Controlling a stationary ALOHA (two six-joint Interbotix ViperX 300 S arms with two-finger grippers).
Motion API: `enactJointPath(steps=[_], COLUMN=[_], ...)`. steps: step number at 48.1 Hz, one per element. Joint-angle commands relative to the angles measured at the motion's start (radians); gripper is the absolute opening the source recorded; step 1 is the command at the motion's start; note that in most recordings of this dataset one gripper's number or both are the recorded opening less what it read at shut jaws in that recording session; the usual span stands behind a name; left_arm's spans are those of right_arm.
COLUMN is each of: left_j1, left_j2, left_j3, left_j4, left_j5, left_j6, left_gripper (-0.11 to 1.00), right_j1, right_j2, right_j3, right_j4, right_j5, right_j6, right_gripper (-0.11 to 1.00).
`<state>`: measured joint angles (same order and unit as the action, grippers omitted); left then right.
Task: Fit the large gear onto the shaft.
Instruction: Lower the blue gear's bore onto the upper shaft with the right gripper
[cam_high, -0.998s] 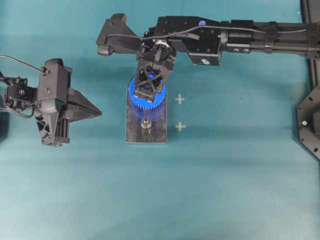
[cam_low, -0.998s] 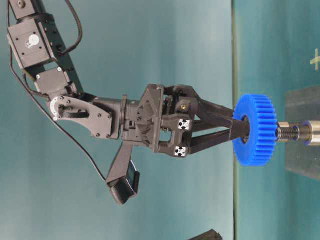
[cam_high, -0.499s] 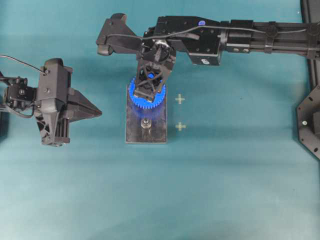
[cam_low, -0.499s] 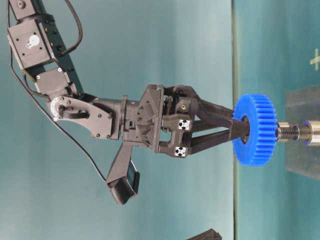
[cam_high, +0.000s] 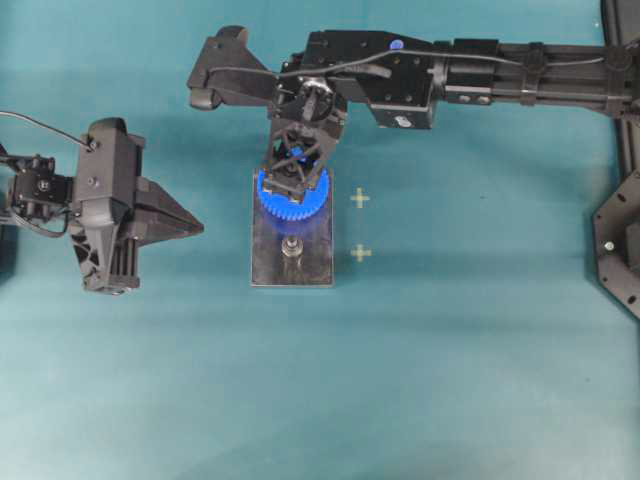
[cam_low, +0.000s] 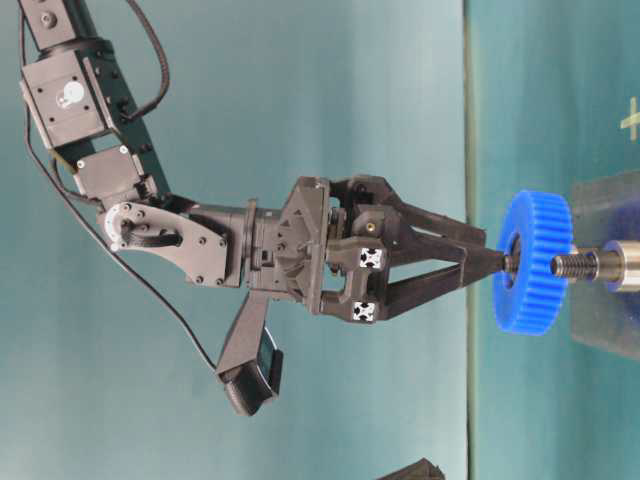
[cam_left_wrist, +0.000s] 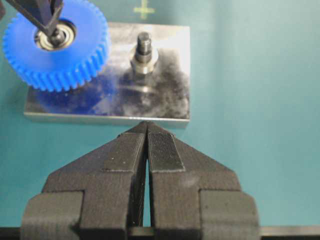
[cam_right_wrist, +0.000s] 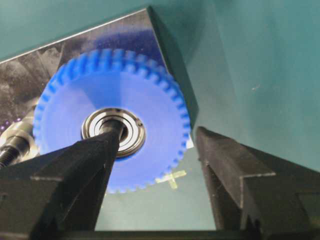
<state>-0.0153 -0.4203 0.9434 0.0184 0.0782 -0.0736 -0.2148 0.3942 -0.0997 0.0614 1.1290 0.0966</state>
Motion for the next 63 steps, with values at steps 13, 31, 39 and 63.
enactJointPath(steps=[13, 31, 39, 63], left_j1=[-0.002, -0.006, -0.006, -0.008], left_j2=[-0.005, -0.006, -0.006, -0.006], left_j3=[-0.006, -0.005, -0.005, -0.006], left_j4=[0.003, 0.003, 0.003, 0.002], left_j5=[-0.008, -0.008, -0.008, -0.008], left_j6=[-0.014, -0.017, -0.017, -0.017], left_gripper=[0.0, 0.0, 0.0, 0.0], right_j1=[0.052, 0.06, 0.061, 0.064], right_j2=[-0.009, 0.055, 0.048, 0.012], right_j3=[-0.063, -0.115, -0.118, -0.103], right_j4=[-0.002, -0.003, -0.006, -0.017], right_j5=[0.028, 0.049, 0.063, 0.104], right_j6=[0.009, 0.008, 0.008, 0.011], right_gripper=[0.72, 0.71, 0.71, 0.71])
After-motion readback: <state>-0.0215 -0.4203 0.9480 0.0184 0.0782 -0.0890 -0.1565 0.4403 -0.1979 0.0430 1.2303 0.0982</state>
